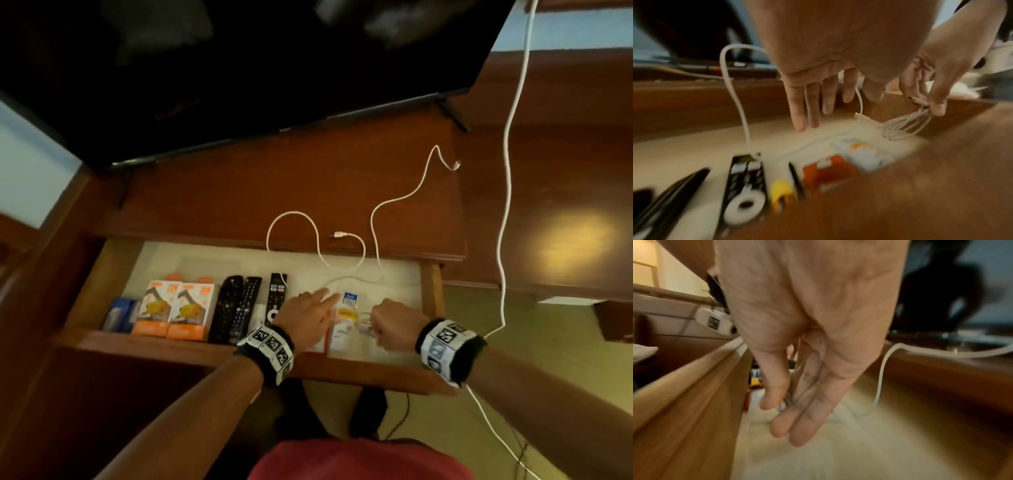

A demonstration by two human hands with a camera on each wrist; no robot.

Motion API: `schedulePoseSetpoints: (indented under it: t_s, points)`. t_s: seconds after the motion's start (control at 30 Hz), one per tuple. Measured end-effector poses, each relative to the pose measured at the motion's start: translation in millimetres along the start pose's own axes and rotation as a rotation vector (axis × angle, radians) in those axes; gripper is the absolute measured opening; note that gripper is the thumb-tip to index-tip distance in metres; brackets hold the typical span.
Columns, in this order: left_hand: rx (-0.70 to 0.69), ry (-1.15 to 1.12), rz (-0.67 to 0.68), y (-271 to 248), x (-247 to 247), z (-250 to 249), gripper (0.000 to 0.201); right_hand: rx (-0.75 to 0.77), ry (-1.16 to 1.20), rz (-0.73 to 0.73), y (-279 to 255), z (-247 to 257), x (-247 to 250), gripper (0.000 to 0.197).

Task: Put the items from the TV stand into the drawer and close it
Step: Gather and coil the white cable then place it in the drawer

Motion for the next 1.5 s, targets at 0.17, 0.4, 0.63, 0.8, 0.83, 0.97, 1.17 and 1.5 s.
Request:
schedulePoseSetpoints:
  t_s: [0.17,0.4,0.63,0.8,0.83,0.97,1.17,1.5]
  points:
    - [0.261,-0.012,0.034,-29.8,-56.9,47.4,0.070,-0.016,-0.014,0.037,20.8,0.5,-33.5,0.008]
    - [0.321,-0.063,0.033,-29.1,-66.9,56.1,0.066,0.050,0.057,0.080,29.2,10.2,-61.1,0.013]
    - [0.322,-0.078,0.004,-28.9,-61.1,53.1,0.061,-0.025,0.043,0.046,29.0,13.1,-45.1,0.011]
    - [0.339,-0.088,0.025,-29.0,-65.6,56.5,0.062,-0.136,0.231,-0.382,31.1,10.6,39.7,0.015]
    - [0.347,-0.096,0.033,-28.7,-68.2,57.9,0.062,-0.147,0.328,-0.547,30.3,7.3,66.7,0.015]
    - [0.352,-0.118,-0.005,-27.9,-67.6,58.8,0.061,-0.177,0.352,-0.819,46.5,1.8,141.3,0.025]
    - [0.352,-0.128,-0.035,-26.1,-68.0,60.2,0.060,-0.249,0.113,-0.623,82.8,-0.8,133.7,0.040]
    - [0.367,-0.363,-0.461,-33.4,10.3,70.0,0.029,-0.040,0.307,-0.908,48.0,14.9,175.2,0.025]
Point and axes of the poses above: each hand's wrist, its own y-axis towards the middle knuckle, its own x-axis out of the back of the hand, z = x × y, the point moved 9 cm from there along y, towards the middle knuckle, and after that the axes turned 8 degrees about -z, right-handed, at the moved point
